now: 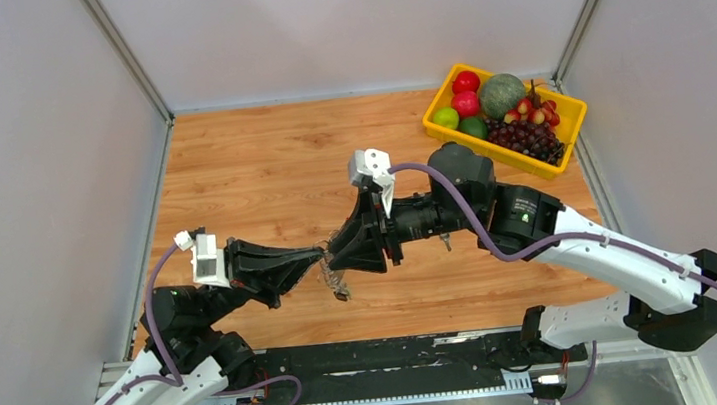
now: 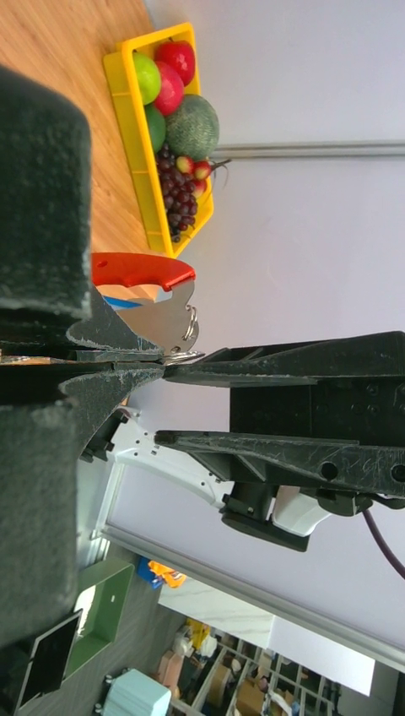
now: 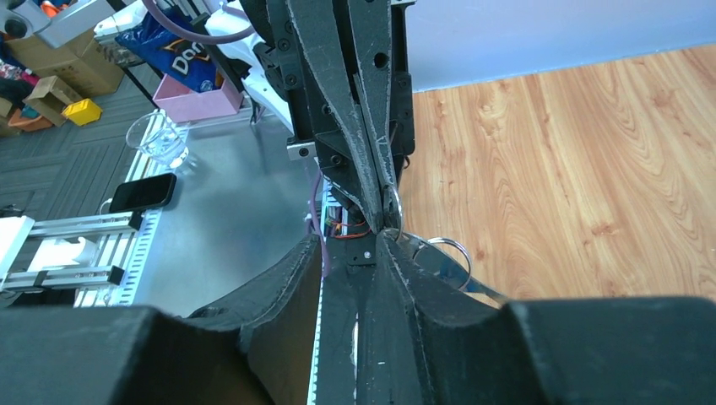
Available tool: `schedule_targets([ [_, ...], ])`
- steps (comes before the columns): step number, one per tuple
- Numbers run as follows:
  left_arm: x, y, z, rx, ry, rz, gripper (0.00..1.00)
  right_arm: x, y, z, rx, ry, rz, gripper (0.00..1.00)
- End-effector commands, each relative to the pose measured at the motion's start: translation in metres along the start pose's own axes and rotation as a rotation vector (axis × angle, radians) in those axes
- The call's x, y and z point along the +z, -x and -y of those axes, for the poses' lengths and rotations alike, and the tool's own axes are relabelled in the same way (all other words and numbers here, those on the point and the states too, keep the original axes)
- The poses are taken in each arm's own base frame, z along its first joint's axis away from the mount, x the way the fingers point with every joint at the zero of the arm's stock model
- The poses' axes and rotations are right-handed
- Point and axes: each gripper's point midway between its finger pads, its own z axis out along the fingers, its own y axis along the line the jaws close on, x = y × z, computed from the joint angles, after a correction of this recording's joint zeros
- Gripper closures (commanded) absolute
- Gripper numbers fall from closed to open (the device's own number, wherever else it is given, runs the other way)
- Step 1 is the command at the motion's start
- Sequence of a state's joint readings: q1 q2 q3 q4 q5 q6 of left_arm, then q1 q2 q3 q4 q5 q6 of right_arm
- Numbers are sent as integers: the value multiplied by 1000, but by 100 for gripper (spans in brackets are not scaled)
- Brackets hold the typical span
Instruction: Put the keys on the keyring
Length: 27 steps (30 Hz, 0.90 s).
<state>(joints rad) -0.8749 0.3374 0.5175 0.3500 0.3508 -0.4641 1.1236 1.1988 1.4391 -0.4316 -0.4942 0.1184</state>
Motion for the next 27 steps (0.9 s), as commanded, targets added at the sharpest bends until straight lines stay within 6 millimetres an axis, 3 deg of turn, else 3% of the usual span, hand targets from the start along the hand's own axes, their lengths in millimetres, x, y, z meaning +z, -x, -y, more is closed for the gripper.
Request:
schedule_targets([
  [1,-1,25,21,36,-91,78,100,-12,23,4,-43,-61,82,62],
  [27,5,22,22,28,-111,59,100,-2,29,0,-48,-13,76,61],
])
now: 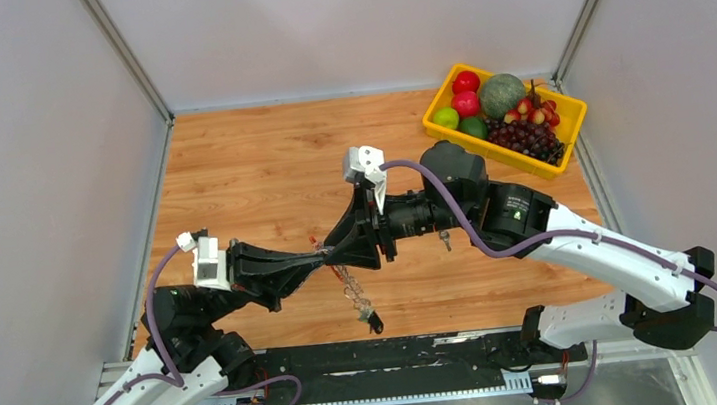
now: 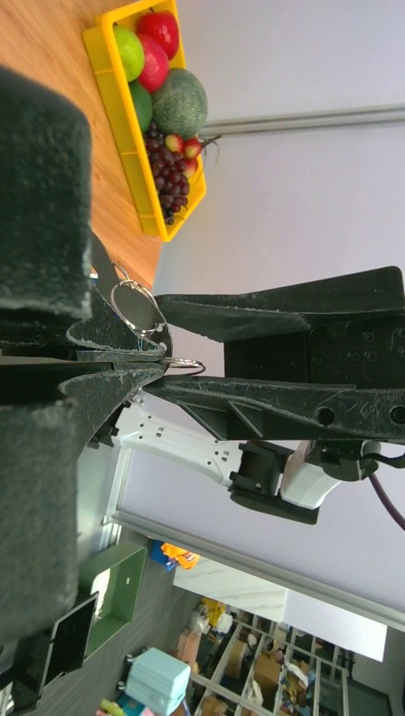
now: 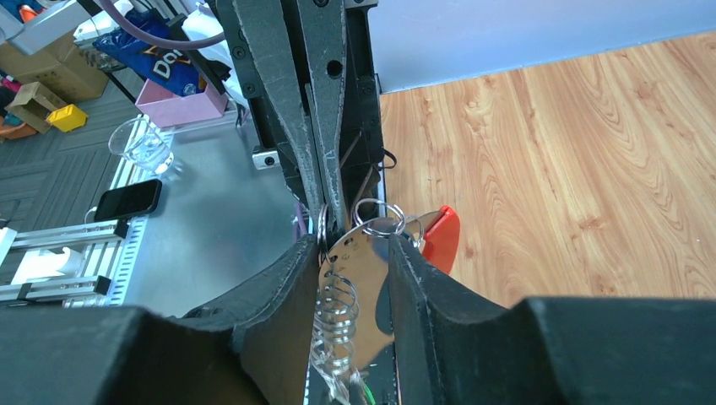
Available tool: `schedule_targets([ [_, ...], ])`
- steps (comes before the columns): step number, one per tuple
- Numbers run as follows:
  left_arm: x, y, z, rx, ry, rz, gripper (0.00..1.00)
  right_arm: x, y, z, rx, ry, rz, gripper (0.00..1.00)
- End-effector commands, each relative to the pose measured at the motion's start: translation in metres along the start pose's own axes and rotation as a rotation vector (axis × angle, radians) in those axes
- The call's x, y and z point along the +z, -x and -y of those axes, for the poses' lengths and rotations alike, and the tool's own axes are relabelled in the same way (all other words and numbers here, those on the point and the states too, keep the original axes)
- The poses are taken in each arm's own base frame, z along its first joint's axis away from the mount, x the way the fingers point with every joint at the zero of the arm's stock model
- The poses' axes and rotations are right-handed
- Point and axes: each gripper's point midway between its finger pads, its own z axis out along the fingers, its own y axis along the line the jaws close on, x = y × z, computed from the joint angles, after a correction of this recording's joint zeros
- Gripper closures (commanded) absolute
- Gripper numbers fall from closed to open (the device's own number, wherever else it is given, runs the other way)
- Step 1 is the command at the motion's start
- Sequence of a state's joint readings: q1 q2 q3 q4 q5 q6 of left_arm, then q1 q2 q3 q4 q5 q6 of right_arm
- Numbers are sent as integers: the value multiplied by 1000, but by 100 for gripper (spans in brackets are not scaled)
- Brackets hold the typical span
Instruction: Put the keys on the keyring
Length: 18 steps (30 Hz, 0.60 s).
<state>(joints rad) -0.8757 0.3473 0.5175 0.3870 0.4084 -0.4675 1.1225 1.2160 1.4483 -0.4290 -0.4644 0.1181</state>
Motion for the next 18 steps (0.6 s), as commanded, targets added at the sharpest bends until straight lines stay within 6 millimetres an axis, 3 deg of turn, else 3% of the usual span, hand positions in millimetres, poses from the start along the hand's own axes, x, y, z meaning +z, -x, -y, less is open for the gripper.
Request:
schedule_targets([
  [1,5,20,10,24,-45,59,100,-7,29,-8,-51,17,79,63],
  [7,5,19,8,23,-35,58,100,-14,31,-10,-63,11,91,74],
  [18,4,21,5,23,-13,69,100,-21,26,-14,-61,15,91,73],
])
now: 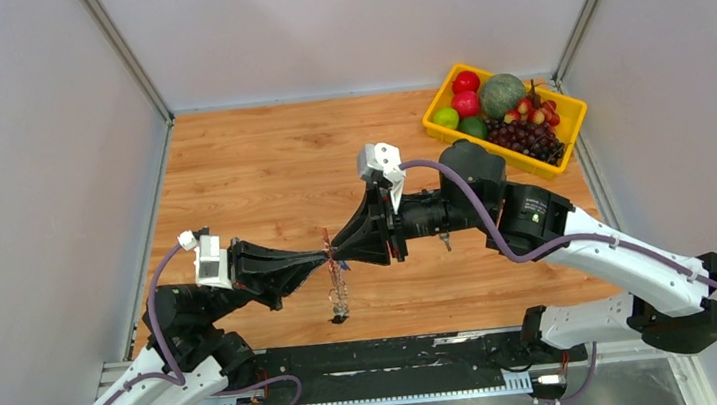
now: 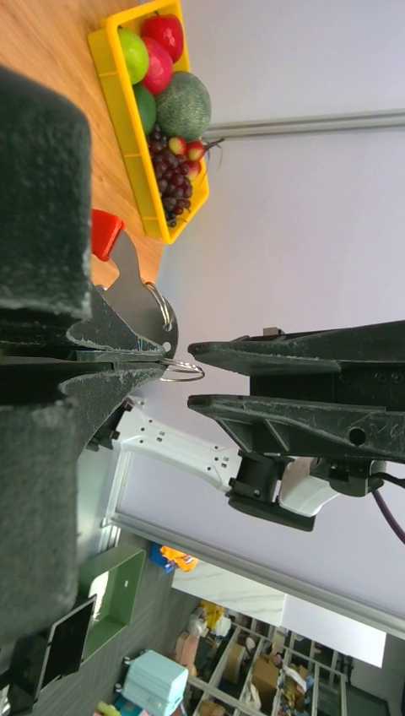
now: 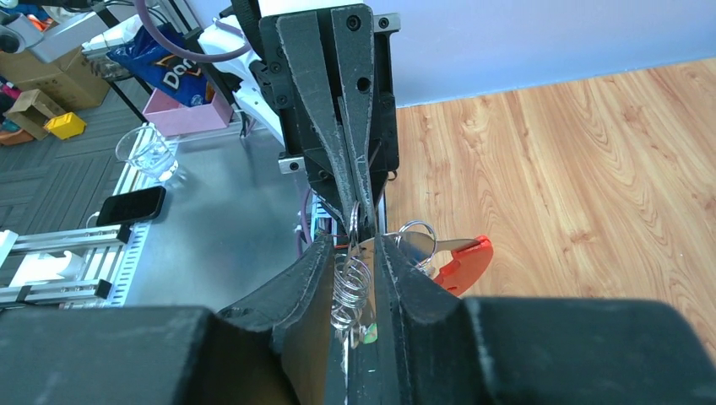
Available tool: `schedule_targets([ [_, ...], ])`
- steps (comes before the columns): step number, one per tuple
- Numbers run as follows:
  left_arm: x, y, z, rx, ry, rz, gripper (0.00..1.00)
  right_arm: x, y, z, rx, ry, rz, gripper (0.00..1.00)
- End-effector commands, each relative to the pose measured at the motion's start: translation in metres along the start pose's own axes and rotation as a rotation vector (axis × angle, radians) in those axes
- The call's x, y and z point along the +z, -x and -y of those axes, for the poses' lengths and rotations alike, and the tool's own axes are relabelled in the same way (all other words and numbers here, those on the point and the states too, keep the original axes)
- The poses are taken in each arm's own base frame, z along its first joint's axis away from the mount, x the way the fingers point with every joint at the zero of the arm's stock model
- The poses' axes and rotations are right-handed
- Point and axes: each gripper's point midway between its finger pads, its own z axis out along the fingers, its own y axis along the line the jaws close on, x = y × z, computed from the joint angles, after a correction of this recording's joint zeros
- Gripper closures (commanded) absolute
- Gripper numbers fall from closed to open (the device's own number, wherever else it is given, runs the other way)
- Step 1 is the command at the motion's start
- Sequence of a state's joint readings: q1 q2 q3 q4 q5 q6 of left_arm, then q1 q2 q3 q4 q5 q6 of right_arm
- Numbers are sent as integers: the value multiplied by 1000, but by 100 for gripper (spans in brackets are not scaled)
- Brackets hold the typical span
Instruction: Put the keys on the keyring
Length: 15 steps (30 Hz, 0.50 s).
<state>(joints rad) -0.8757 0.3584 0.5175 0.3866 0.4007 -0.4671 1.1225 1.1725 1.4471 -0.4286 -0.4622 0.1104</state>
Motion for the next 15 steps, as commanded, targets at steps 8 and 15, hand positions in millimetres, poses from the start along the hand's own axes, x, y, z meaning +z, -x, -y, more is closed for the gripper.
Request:
schedule_targets([
  [8,3,25,9,19,-29,82,100,0,7,-3,-23,18,29,71],
  [15,4,25,9,19,-31,83,100,4,7,-3,-26,32,25,71],
])
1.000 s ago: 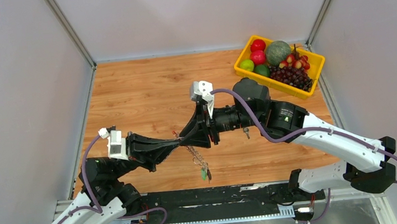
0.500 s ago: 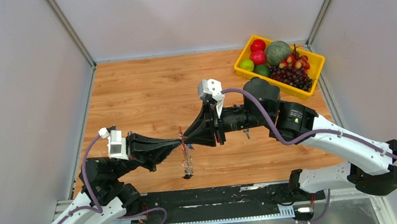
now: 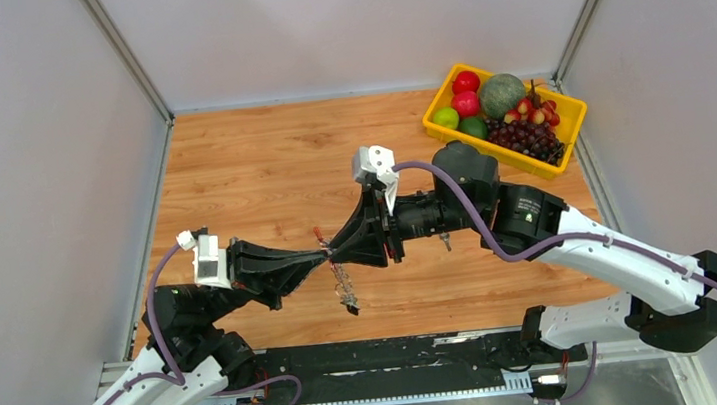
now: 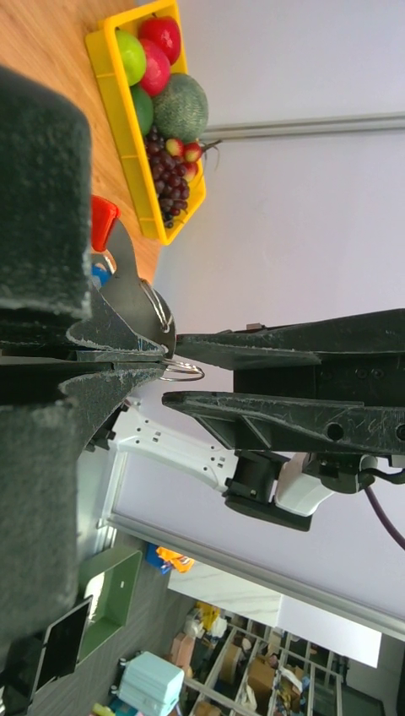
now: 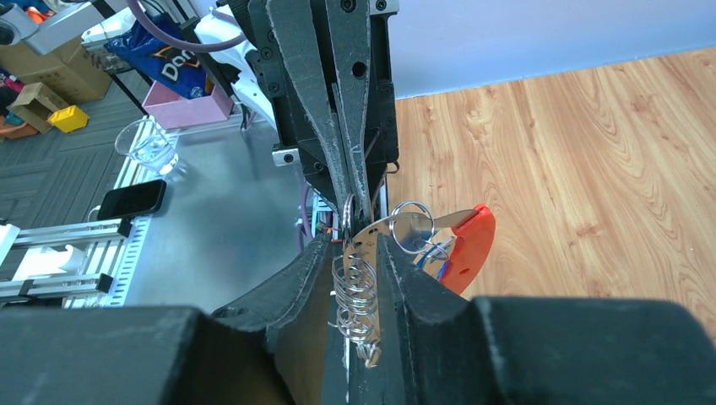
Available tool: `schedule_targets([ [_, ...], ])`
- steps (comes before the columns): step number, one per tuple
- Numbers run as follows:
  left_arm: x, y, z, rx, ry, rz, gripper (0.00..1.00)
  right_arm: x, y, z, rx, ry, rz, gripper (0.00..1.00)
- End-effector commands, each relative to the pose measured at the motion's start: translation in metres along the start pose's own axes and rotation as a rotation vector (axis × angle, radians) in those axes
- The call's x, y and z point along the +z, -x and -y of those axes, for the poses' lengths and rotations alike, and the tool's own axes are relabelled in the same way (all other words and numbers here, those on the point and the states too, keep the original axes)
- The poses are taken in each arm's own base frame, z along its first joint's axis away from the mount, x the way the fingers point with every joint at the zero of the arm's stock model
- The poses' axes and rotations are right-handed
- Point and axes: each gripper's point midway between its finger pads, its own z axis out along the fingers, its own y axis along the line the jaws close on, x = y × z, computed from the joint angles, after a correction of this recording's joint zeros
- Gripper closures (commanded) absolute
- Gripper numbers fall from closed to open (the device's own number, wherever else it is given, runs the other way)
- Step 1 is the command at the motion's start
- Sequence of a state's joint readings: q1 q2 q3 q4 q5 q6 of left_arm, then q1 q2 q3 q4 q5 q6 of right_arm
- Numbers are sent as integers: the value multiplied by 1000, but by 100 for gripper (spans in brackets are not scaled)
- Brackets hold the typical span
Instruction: Put the keys on the keyring
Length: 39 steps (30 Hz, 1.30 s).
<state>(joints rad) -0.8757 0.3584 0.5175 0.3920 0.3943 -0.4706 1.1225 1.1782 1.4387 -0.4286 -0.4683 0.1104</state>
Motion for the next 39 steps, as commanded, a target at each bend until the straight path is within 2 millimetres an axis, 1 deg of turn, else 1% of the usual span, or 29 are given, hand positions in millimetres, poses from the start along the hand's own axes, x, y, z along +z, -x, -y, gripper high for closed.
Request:
schedule_targets([
  [1,3,24,10,21,-34,77,100,2,12,-4,-32,29,36,72],
  [4,4,23,9,21,-35,77,100,3,12,-3,-33,28,36,74],
  [7,3,22,9,19,-34,73,100,2,13,-3,-36,26,40,80],
  [13,4,21,8,18,-31,70,100,-1,17,-2,-49,11,54,100],
  [21,4,15,5,-5,-15,45,100,-3,17,-7,-83,21,55,100],
  [23,3,12,5,-20,-7,25,92,-4,16,-5,-85,8,47,100],
  [24,1,10,7,-26,-13,5,82,-5,14,-4,-78,0,31,100],
  [25,0,9,10,-23,-25,-12,74,-5,12,-3,-71,-10,15,100],
  [26,-1,8,11,-26,-21,-38,71,-5,10,0,-65,-24,-4,100],
  [27,-3,6,13,-14,-26,-60,63,-4,6,3,-55,-36,-28,100],
  [28,-5,4,13,-18,-17,-95,59,-3,1,6,-44,-46,-52,100],
  [29,-7,4,15,-2,-20,-113,52,-2,-4,7,-35,-51,-75,100],
  [30,-10,5,16,11,-15,-138,48,-2,-9,8,-26,-54,-97,100],
  [31,-11,5,17,17,-13,-150,42,0,-14,9,-17,-52,-119,100],
  [33,-15,5,18,30,-6,-184,36,1,-23,10,-3,-46,-164,100],
  [35,-18,5,19,41,-6,-212,33,1,-29,10,9,-46,-203,100],
  [37,-21,0,17,46,7,-252,32,0,-34,7,16,-27,-233,100],
  [39,-22,2,18,62,10,-267,32,-1,-39,4,25,-16,-265,100],
])
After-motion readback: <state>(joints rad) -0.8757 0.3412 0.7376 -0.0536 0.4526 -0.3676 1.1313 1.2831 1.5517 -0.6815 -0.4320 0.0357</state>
